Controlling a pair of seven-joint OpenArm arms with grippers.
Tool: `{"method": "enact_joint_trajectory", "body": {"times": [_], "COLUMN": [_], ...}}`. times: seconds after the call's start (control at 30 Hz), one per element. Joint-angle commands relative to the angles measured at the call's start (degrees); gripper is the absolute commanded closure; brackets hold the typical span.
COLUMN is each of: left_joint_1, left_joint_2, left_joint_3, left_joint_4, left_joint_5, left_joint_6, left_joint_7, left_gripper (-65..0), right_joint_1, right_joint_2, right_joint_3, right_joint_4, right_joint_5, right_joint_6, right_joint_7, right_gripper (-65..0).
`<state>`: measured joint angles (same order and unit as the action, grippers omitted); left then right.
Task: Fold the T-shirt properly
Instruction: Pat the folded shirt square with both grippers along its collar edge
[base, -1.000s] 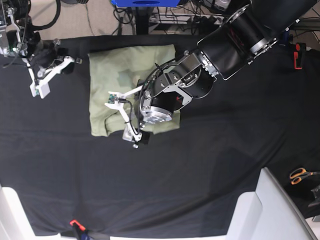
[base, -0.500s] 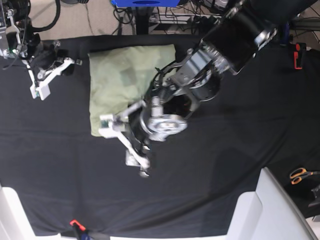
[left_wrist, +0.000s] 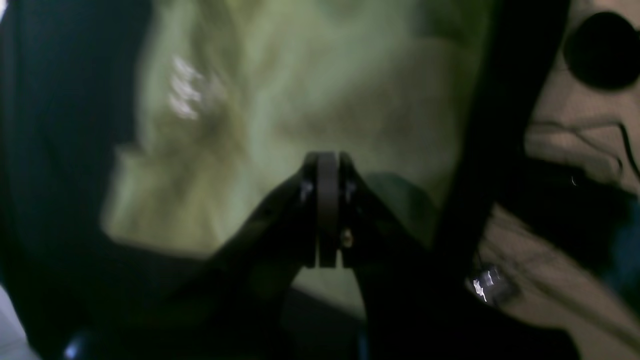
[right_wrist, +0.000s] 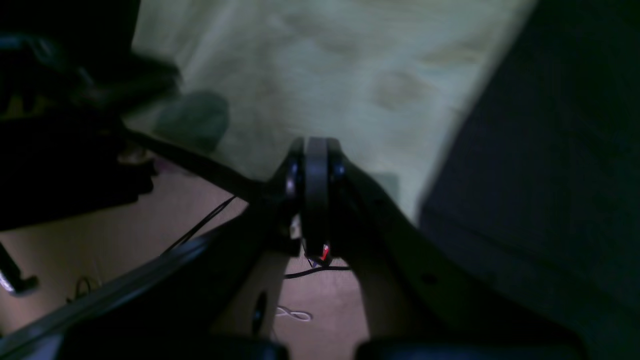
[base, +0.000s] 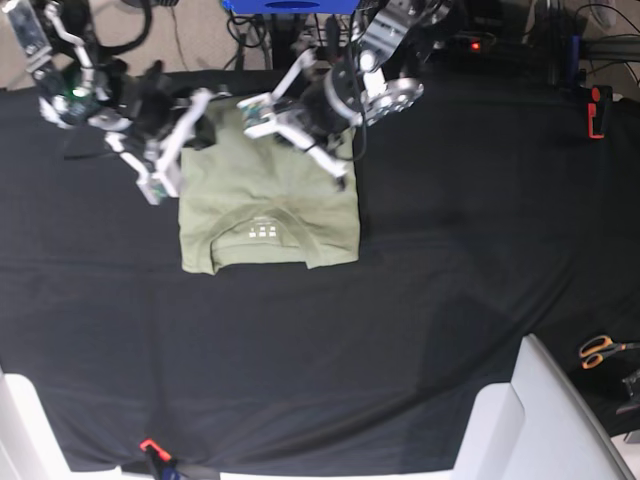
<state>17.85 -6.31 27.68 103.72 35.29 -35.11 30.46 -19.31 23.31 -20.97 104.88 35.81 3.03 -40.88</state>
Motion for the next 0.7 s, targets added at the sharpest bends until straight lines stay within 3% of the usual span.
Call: {"method": "enact_joint_trajectory", "body": {"times": [0.0,0.27,0.37,0.53,0.67], "left_joint_1": [-0.4,1.6,1.5,1.2,1.6], "left_joint_2": [0.0,-0.4,-0.4,-2.3,-4.4], "left_joint_3": [-0.3,-0.6,-0.6,-0.6,-0.7], "left_joint_4": [1.1,-3.3,-7.9,-13.5,-7.6], "left_joint_5": [-0.2,-0.2,-0.2,-0.2,-0.2], "left_joint_6": [0.6,0.7,0.7,6.0,7.5], "left_joint_7": [-1.0,-1.0,-1.0,-1.1,-0.9], "left_gripper": [0.0,0.0,0.0,0.0,0.0], "right_joint_1": [0.8,3.4,3.2,3.1,2.8], "right_joint_2": [0.3,-2.0,-2.0,-2.0,-2.0], "right_joint_3": [-1.1,-3.9,-4.0,-4.1,-4.1], "right_joint_4": [0.3,-7.1,-12.1,-17.5,-13.8], "right_joint_5": [0.4,0.0,0.0,0.0,0.0], "right_joint_6": [0.3,0.4,0.4,0.4,0.3], "right_joint_7": [0.7,1.0,4.6,7.5,7.3], "right_gripper": [0.0,0.0,0.0,0.0,0.0]}}
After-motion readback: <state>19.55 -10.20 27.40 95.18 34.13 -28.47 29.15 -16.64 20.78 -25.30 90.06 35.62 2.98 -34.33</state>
